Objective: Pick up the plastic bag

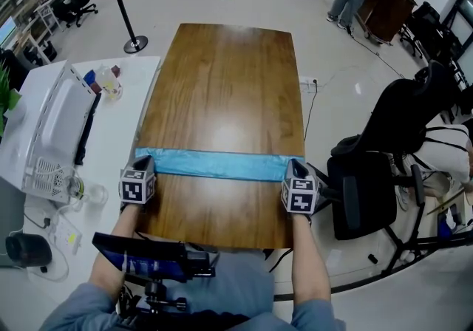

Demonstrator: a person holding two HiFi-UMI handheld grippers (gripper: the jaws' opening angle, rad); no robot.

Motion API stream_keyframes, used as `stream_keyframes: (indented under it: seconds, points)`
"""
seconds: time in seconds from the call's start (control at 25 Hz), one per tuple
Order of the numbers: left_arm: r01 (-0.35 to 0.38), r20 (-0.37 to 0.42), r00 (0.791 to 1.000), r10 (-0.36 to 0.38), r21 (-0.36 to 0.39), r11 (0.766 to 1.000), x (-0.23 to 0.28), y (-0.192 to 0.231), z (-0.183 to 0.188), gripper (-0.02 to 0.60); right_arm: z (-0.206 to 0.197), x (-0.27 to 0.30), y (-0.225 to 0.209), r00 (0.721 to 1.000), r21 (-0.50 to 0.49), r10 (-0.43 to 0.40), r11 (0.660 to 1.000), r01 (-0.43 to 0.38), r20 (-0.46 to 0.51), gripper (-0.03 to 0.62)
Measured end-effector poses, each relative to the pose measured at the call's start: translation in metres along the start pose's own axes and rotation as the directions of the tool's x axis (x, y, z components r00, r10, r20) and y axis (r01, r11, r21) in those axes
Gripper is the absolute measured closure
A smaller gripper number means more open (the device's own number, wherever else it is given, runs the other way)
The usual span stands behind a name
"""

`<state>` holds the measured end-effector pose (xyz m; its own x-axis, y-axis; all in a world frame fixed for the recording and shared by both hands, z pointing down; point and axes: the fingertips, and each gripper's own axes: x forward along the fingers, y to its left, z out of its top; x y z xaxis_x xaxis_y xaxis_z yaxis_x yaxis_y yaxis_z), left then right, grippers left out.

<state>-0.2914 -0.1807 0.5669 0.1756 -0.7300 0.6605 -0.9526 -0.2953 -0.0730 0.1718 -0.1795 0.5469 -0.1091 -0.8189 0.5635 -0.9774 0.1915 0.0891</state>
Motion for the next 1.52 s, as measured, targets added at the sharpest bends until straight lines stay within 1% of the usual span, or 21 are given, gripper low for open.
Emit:
stream_keyframes:
  seconds: [0.08,0.16,0.2,0.28,0.36,0.44,0.52,0.64,0.76,0.88,1.0,1.12,1.16,1.2,1.36,1.52]
  points:
    - [0.024,0.047,0.999,-0.024,-0.009,1.0,-0.007,-0.005,0.012,0.58,0.01,-0.004,0.006,0.999,0.002,0.019,1.0,-0.019,0.029,0.594]
    - [0.054,0.114,0.992,-0.051,-0.019,0.998,-0.017,-0.011,0.029,0.58,0.022,-0.008,0.018,0.997,-0.002,0.049,0.999,-0.049,0.062,0.594]
    - [0.07,0.153,0.986,-0.066,-0.021,0.997,-0.023,-0.014,0.04,0.58,0.029,-0.011,0.025,0.994,-0.007,0.066,0.998,-0.065,0.082,0.594]
    - [0.108,0.233,0.967,-0.101,-0.019,0.994,-0.036,-0.023,0.061,0.58,0.046,-0.016,0.04,0.987,-0.017,0.1,0.995,-0.099,0.125,0.594]
    - [0.147,0.307,0.942,-0.137,-0.008,0.989,-0.05,-0.033,0.084,0.578,0.065,-0.023,0.055,0.976,-0.027,0.136,0.991,-0.134,0.172,0.594]
    - [0.174,0.372,0.913,-0.169,0.02,0.984,-0.066,-0.043,0.107,0.578,0.088,-0.032,0.072,0.959,-0.046,0.176,0.984,-0.17,0.22,0.594]
    - [0.195,0.433,0.88,-0.195,0.046,0.98,-0.083,-0.05,0.13,0.578,0.114,-0.042,0.091,0.938,-0.078,0.219,0.976,-0.205,0.269,0.594]
    - [0.214,0.507,0.834,-0.218,0.067,0.975,-0.107,-0.056,0.155,0.578,0.148,-0.061,0.117,0.897,-0.119,0.284,0.958,-0.259,0.339,0.594]
    - [0.225,0.557,0.798,-0.23,0.077,0.971,-0.131,-0.059,0.173,0.58,0.176,-0.084,0.143,0.851,-0.151,0.349,0.937,-0.314,0.394,0.594]
    - [0.241,0.614,0.752,-0.242,0.087,0.967,-0.154,-0.063,0.188,0.58,0.198,-0.108,0.163,0.807,-0.169,0.383,0.924,-0.344,0.449,0.594]
    - [0.265,0.651,0.707,-0.274,0.116,0.957,-0.172,-0.074,0.198,0.58,0.211,-0.128,0.177,0.767,-0.189,0.411,0.911,-0.367,0.492,0.594]
    - [0.276,0.68,0.667,-0.306,0.156,0.948,-0.185,-0.08,0.205,0.579,0.22,-0.14,0.192,0.733,-0.219,0.445,0.895,-0.389,0.515,0.594]
    - [0.276,0.685,0.659,-0.31,0.163,0.947,-0.188,-0.08,0.206,0.58,0.222,-0.142,0.195,0.726,-0.22,0.449,0.893,-0.394,0.521,0.594]
    - [0.275,0.687,0.657,-0.311,0.166,0.947,-0.19,-0.081,0.205,0.58,0.224,-0.145,0.196,0.722,-0.214,0.447,0.893,-0.396,0.528,0.594]
    - [0.266,0.682,0.66,-0.314,0.179,0.947,-0.192,-0.081,0.204,0.58,0.222,-0.149,0.205,0.717,-0.22,0.459,0.887,-0.406,0.525,0.594]
    - [0.266,0.68,0.659,-0.322,0.189,0.945,-0.193,-0.085,0.204,0.579,0.221,-0.151,0.208,0.726,-0.203,0.45,0.891,-0.406,0.519,0.594]
